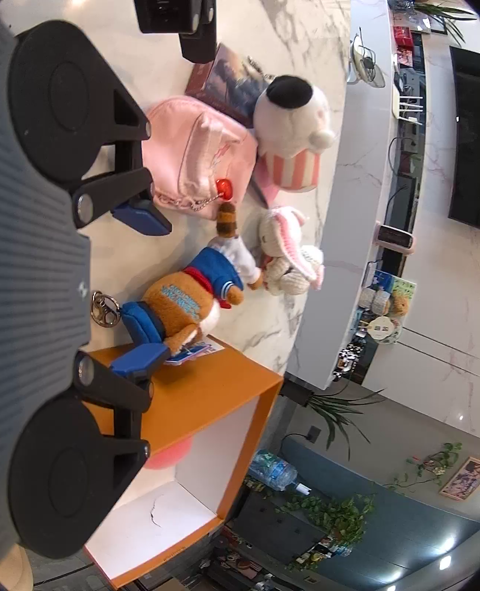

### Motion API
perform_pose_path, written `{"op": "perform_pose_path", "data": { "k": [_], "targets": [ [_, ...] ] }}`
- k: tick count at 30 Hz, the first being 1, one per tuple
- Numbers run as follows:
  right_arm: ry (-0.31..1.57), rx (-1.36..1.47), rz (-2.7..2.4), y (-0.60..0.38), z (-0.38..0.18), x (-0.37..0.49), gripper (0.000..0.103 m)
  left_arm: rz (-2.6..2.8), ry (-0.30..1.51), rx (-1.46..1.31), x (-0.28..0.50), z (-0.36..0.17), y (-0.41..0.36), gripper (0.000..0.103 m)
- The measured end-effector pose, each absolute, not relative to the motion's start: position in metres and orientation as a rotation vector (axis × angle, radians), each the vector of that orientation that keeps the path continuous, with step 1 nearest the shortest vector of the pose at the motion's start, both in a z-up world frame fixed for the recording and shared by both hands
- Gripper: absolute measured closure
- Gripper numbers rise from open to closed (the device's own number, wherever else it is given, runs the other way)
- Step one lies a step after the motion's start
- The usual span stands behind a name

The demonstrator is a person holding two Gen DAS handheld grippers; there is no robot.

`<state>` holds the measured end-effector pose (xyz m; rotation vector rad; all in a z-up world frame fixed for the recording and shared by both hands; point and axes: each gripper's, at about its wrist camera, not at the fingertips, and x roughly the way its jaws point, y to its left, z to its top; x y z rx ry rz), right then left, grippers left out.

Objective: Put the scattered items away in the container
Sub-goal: 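Withdraw both grippers and move the right gripper toward the blue-and-orange bear keychain, then grasp the bear keychain with the right gripper while the left gripper grasps the pink purse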

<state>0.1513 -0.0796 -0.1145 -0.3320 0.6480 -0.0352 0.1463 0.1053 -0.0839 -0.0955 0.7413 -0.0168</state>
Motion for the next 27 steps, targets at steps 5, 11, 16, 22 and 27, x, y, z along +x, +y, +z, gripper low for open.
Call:
{"op": "perform_pose_path", "data": {
  "k": [5, 11, 16, 22, 27],
  "targets": [
    [0.659, -0.318, -0.052, -0.086, -0.120, 0.163, 0.033, -0.020, 0.763, -0.106, 0.159, -0.089, 0.103, 0.017],
    [0.617, -0.359, -0.046, -0.084, -0.123, 0.178, 0.033, -0.065, 0.774, -0.133, 0.175, -0.092, 0.095, 0.018],
    [0.592, -0.418, -0.048, -0.085, -0.129, 0.188, 0.033, -0.105, 0.781, -0.105, 0.188, -0.095, 0.082, 0.022],
    [0.581, -0.515, -0.058, -0.084, -0.141, 0.196, 0.032, -0.141, 0.800, -0.090, 0.201, -0.099, 0.068, 0.023],
    [0.587, -0.570, -0.061, -0.083, -0.153, 0.197, 0.030, -0.132, 0.820, -0.094, 0.208, -0.105, 0.067, 0.024]
  ]
}}
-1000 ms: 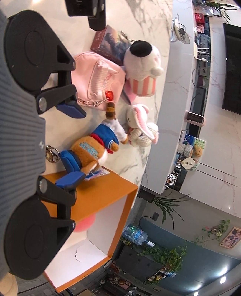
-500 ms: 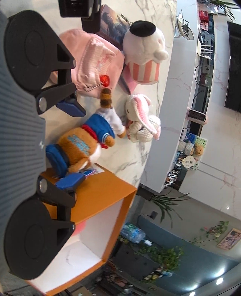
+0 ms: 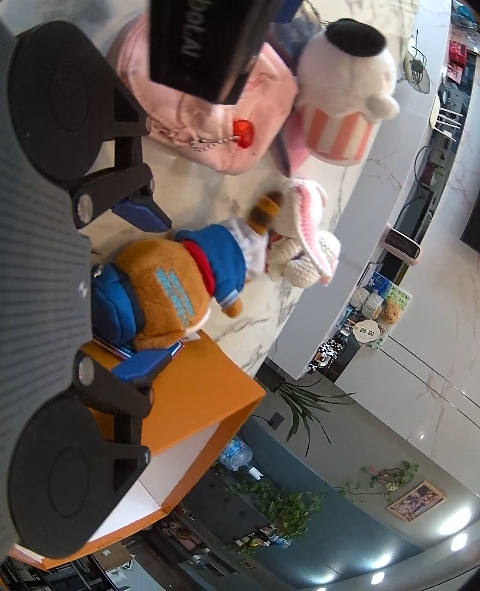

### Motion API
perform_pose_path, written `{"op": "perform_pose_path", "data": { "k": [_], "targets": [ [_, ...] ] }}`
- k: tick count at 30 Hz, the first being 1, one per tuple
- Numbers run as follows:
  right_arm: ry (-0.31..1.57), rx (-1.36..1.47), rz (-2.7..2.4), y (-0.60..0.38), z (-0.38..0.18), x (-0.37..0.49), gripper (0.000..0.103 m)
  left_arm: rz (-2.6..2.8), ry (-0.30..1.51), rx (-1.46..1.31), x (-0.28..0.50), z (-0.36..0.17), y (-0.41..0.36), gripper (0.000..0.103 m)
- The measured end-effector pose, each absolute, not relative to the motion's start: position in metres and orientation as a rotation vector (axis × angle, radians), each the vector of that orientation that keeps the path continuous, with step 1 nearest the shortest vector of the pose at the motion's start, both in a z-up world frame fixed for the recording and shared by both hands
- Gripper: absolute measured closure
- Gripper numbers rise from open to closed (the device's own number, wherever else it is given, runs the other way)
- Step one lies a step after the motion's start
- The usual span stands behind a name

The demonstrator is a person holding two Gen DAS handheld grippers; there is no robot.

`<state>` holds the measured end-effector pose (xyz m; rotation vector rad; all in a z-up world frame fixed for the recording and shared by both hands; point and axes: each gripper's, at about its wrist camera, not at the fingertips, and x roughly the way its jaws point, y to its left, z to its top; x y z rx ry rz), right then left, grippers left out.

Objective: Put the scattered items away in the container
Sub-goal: 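Grasp the bear keychain with the right gripper while the left gripper grasps the pink purse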

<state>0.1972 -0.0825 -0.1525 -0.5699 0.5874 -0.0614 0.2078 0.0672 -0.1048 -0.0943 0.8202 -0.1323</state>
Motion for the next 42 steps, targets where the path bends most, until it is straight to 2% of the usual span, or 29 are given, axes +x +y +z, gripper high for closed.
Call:
{"op": "perform_pose_path", "data": {
  "k": [6, 7, 8, 10, 12, 14, 17, 28, 31, 33, 35, 37, 42],
  "targets": [
    [0.576, -0.629, -0.068, -0.082, -0.163, 0.196, 0.033, -0.143, 0.843, -0.139, 0.214, -0.108, 0.072, 0.025],
    [0.580, -0.632, -0.074, -0.082, -0.164, 0.196, 0.039, -0.153, 0.844, -0.146, 0.215, -0.109, 0.072, 0.030],
    [0.584, -0.635, -0.081, -0.083, -0.164, 0.196, 0.040, -0.164, 0.846, -0.155, 0.216, -0.109, 0.072, 0.036],
    [0.585, -0.623, -0.073, -0.085, -0.161, 0.195, 0.044, -0.179, 0.850, -0.169, 0.217, -0.109, 0.071, 0.040],
    [0.584, -0.614, -0.064, -0.085, -0.159, 0.193, 0.046, -0.181, 0.850, -0.154, 0.216, -0.109, 0.070, 0.045],
    [0.585, -0.602, -0.053, -0.086, -0.157, 0.192, 0.047, -0.180, 0.849, -0.140, 0.214, -0.108, 0.069, 0.056],
    [0.599, -0.551, -0.019, -0.087, -0.150, 0.189, 0.049, -0.190, 0.855, -0.132, 0.210, -0.105, 0.069, 0.063],
    [0.730, -0.362, 0.105, -0.096, -0.127, 0.155, 0.049, -0.191, 0.900, -0.086, 0.167, -0.097, 0.075, 0.065],
    [0.776, -0.318, 0.130, -0.099, -0.123, 0.142, 0.049, -0.199, 0.923, -0.063, 0.154, -0.097, 0.076, 0.062],
    [0.780, -0.326, 0.148, -0.097, -0.124, 0.131, 0.047, -0.175, 0.921, -0.072, 0.148, -0.097, 0.077, 0.056],
    [0.763, -0.341, 0.147, -0.094, -0.125, 0.121, 0.044, -0.143, 0.922, -0.086, 0.147, -0.097, 0.077, 0.028],
    [0.736, -0.353, 0.138, -0.093, -0.126, 0.117, 0.041, -0.125, 0.923, -0.086, 0.147, -0.097, 0.077, 0.017],
    [0.690, -0.368, 0.117, -0.097, -0.124, 0.123, 0.034, -0.112, 0.978, -0.151, 0.155, -0.105, 0.081, 0.014]
  ]
}}
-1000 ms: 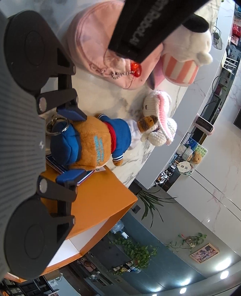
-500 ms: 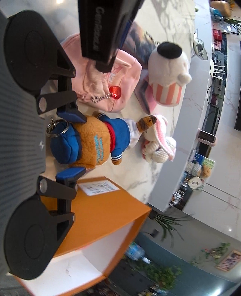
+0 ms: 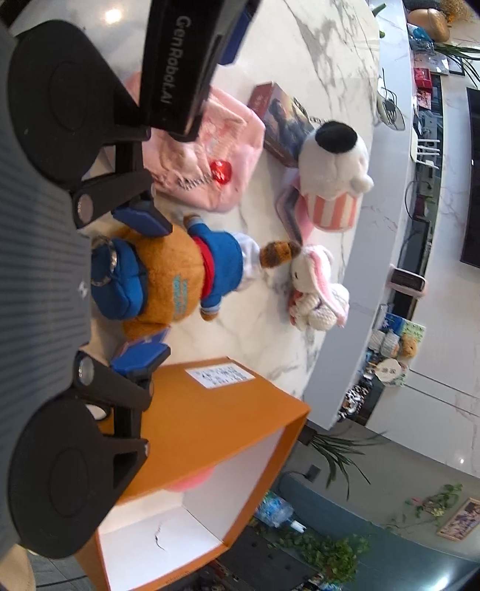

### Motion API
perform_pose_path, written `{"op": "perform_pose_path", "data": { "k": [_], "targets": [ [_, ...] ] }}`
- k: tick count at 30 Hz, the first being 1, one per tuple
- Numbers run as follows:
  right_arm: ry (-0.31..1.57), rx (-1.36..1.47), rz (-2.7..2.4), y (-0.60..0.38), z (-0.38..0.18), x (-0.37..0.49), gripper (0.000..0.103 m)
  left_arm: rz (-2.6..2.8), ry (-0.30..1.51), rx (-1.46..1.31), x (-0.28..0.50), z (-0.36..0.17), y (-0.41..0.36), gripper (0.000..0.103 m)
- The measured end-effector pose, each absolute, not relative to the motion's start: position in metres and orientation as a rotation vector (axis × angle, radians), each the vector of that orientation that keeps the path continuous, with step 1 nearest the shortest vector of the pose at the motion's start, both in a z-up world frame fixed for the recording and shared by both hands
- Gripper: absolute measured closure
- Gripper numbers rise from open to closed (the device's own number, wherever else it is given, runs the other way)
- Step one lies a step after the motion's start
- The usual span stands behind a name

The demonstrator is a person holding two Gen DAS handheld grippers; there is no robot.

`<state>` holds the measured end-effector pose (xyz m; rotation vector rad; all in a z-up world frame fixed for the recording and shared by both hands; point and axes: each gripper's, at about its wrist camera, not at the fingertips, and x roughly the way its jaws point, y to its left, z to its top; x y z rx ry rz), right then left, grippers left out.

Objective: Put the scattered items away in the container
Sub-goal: 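Grasp the bear keychain with the right gripper while the left gripper grasps the pink purse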

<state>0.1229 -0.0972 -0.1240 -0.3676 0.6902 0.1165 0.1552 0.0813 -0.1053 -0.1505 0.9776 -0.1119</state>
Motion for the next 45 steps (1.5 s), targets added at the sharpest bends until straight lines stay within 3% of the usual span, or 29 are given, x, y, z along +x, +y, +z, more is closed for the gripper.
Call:
{"op": "perform_pose_path", "data": {
  "k": [9, 12, 14, 20, 32, 45],
  "targets": [
    [0.707, -0.389, 0.146, -0.094, -0.142, 0.132, 0.028, -0.131, 0.994, -0.206, 0.163, -0.118, 0.082, 0.014],
    [0.705, -0.404, 0.141, -0.093, -0.147, 0.133, 0.029, -0.142, 0.985, -0.215, 0.161, -0.120, 0.080, 0.023],
    [0.701, -0.418, 0.138, -0.092, -0.150, 0.133, 0.029, -0.157, 0.962, -0.197, 0.158, -0.119, 0.075, 0.043],
    [0.703, -0.409, 0.144, -0.094, -0.149, 0.132, 0.037, -0.158, 0.925, -0.161, 0.149, -0.109, 0.065, 0.055],
    [0.620, -0.329, 0.152, -0.103, -0.117, 0.107, 0.042, -0.123, 0.810, -0.121, 0.119, -0.065, 0.061, 0.064],
    [0.450, -0.244, 0.152, -0.127, -0.065, 0.059, 0.042, -0.151, 0.645, -0.071, 0.086, -0.008, 0.037, 0.065]
  ]
}}
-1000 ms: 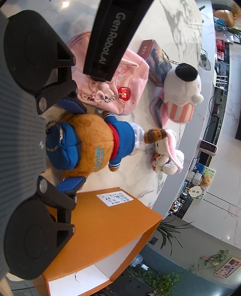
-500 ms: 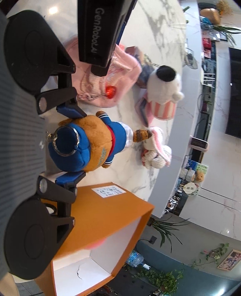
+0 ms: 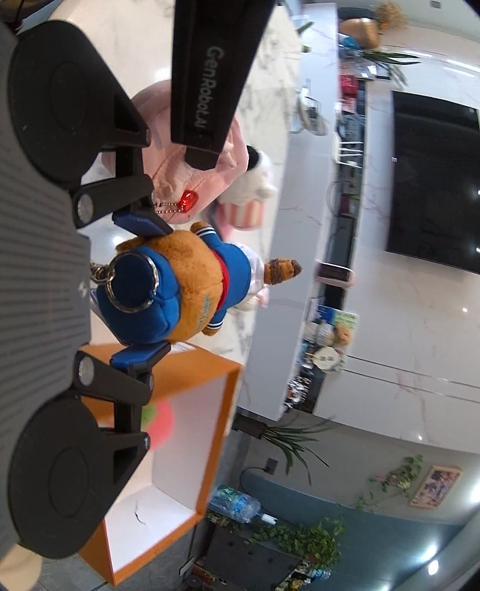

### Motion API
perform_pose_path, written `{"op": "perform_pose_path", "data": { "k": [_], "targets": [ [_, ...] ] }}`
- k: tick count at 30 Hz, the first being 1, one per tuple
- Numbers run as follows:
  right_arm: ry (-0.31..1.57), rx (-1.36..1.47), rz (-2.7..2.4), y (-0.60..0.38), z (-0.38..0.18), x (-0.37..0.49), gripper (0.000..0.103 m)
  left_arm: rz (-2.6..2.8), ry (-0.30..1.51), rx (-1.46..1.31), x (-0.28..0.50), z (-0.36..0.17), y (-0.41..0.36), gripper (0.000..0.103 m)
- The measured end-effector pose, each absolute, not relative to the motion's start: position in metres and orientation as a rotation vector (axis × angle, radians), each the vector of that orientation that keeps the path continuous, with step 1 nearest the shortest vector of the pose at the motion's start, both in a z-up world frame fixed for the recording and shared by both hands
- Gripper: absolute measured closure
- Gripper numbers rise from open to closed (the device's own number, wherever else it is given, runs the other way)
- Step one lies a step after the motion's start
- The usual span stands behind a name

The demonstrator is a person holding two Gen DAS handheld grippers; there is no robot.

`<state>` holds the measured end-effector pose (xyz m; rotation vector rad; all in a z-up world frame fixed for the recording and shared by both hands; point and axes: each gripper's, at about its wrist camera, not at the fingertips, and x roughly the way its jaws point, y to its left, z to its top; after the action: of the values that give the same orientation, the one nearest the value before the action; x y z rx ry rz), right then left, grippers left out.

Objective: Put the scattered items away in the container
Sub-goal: 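Grasp the bear keychain with the right gripper while the left gripper grasps the pink purse, then carry the bear keychain and pink purse up over the orange box with both grippers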

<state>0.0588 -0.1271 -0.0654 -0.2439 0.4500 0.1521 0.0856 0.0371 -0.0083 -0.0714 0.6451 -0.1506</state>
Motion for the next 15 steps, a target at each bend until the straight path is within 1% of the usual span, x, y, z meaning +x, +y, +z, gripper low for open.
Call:
{"op": "perform_pose_path", "data": {
  "k": [8, 15],
  "targets": [
    [0.337, -0.181, 0.113, -0.157, -0.029, 0.047, 0.042, -0.201, 0.554, -0.035, 0.086, 0.025, 0.007, 0.065],
    [0.286, -0.153, 0.048, -0.200, -0.005, 0.057, 0.042, -0.284, 0.511, -0.005, 0.105, 0.043, -0.038, 0.065]
  ]
}}
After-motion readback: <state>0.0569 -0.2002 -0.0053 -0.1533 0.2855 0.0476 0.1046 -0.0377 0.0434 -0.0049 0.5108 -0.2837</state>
